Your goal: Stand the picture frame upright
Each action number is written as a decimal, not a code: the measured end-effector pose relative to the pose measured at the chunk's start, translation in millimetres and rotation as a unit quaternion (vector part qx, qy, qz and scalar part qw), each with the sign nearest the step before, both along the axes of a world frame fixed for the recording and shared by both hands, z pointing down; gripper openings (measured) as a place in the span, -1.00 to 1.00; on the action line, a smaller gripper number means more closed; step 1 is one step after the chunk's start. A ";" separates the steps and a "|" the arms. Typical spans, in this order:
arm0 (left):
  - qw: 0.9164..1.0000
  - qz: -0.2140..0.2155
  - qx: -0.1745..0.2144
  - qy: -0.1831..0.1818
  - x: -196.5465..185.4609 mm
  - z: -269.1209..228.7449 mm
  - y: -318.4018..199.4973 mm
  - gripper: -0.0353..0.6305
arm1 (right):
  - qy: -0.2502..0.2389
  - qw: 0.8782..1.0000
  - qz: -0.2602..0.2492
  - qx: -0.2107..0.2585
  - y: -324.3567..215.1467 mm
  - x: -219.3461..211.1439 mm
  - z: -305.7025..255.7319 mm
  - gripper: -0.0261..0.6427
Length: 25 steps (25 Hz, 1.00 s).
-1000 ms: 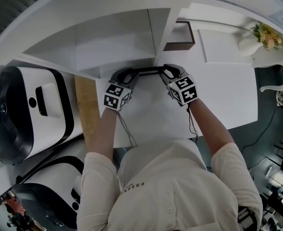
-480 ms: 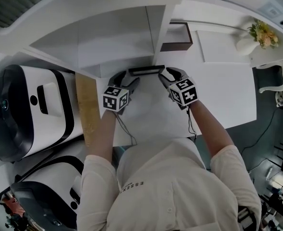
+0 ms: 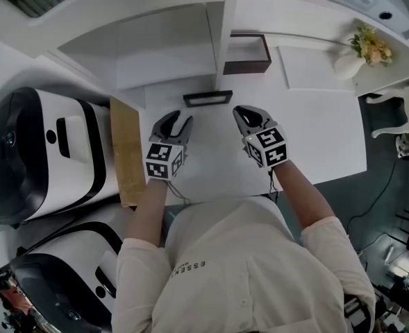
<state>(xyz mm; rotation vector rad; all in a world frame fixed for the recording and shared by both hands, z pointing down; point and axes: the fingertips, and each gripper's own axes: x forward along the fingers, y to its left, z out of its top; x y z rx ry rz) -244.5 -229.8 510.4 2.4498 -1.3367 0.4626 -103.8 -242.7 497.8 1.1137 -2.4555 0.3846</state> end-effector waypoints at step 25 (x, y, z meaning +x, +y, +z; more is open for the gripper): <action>0.984 0.069 0.159 0.047 6.0 -139.5 69.8 -0.88 | -0.082 0.982 -0.018 0.172 59.3 -14.1 -128.4 -0.88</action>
